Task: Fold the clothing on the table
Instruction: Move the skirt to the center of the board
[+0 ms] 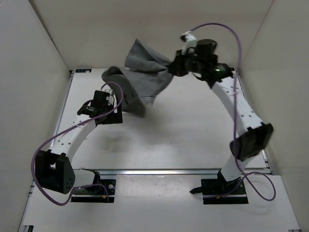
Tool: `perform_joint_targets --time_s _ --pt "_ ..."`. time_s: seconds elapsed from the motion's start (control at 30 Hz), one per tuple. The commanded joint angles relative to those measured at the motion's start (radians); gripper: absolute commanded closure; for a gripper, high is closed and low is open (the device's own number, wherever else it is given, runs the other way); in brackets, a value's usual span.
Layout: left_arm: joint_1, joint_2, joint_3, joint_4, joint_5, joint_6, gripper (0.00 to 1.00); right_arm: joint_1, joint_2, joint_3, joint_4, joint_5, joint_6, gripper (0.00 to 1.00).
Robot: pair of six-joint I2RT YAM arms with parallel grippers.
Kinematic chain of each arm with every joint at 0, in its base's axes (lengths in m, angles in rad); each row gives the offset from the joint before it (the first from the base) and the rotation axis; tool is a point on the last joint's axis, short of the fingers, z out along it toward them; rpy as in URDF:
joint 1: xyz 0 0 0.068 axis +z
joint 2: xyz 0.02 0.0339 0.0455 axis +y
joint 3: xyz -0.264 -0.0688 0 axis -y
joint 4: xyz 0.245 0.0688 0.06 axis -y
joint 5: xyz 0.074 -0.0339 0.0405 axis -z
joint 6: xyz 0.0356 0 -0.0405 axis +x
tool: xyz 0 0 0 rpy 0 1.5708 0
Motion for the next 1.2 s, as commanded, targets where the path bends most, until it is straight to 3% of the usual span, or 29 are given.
perform_joint_targets --time_s 0.0,0.1,0.17,0.33,0.47,0.53,0.57,0.73,0.83,0.93,1.0,1.03,1.07,1.1,1.17 --pt "0.003 -0.073 0.026 0.03 0.021 -0.005 0.01 -0.19 -0.211 -0.296 0.189 -0.048 0.09 1.0" --pt "0.0 -0.071 0.014 0.035 0.038 -0.007 0.01 -0.327 -0.289 -0.554 0.258 -0.097 0.128 0.99" --pt "-0.008 -0.062 0.017 0.032 0.047 -0.004 0.01 -0.354 -0.326 -0.706 0.296 -0.085 0.125 0.97" --pt "-0.031 -0.06 -0.003 0.052 0.087 -0.016 0.01 -0.391 -0.311 -0.994 0.376 -0.059 0.13 0.37" --pt "-0.062 -0.053 -0.017 0.059 0.102 -0.03 0.01 -0.442 -0.317 -1.034 0.33 -0.064 0.133 0.13" --pt "-0.075 -0.048 -0.025 0.069 0.113 -0.045 0.01 -0.442 -0.357 -1.014 0.303 0.009 0.086 0.01" --pt "-0.092 -0.039 -0.026 0.079 0.122 -0.054 0.02 -0.442 -0.387 -1.009 0.281 0.025 0.075 0.0" --pt "-0.148 -0.017 -0.031 0.125 0.156 -0.112 0.01 -0.5 -0.498 -0.977 0.185 0.106 0.012 0.01" --pt "-0.178 -0.013 -0.043 0.176 0.211 -0.14 0.02 -0.454 -0.558 -1.003 0.143 0.175 -0.033 0.02" --pt "-0.216 -0.002 -0.054 0.263 0.26 -0.172 0.02 -0.414 -0.588 -1.055 0.114 0.195 -0.056 0.15" --pt "-0.241 0.01 -0.046 0.297 0.3 -0.184 0.02 -0.408 -0.579 -1.092 0.114 0.156 -0.051 0.6" --pt "-0.258 0.019 -0.042 0.311 0.311 -0.197 0.02 -0.401 -0.585 -1.119 0.119 0.14 -0.039 0.71" --pt "-0.278 0.028 -0.037 0.338 0.341 -0.201 0.05 -0.393 -0.581 -1.153 0.123 0.113 -0.034 0.9" --pt "-0.298 0.044 -0.037 0.361 0.335 -0.214 0.1 -0.39 -0.569 -1.163 0.126 0.107 -0.031 1.0" --pt "-0.336 0.079 -0.004 0.381 0.337 -0.221 0.15 -0.346 -0.529 -1.205 0.137 0.09 -0.028 1.0"
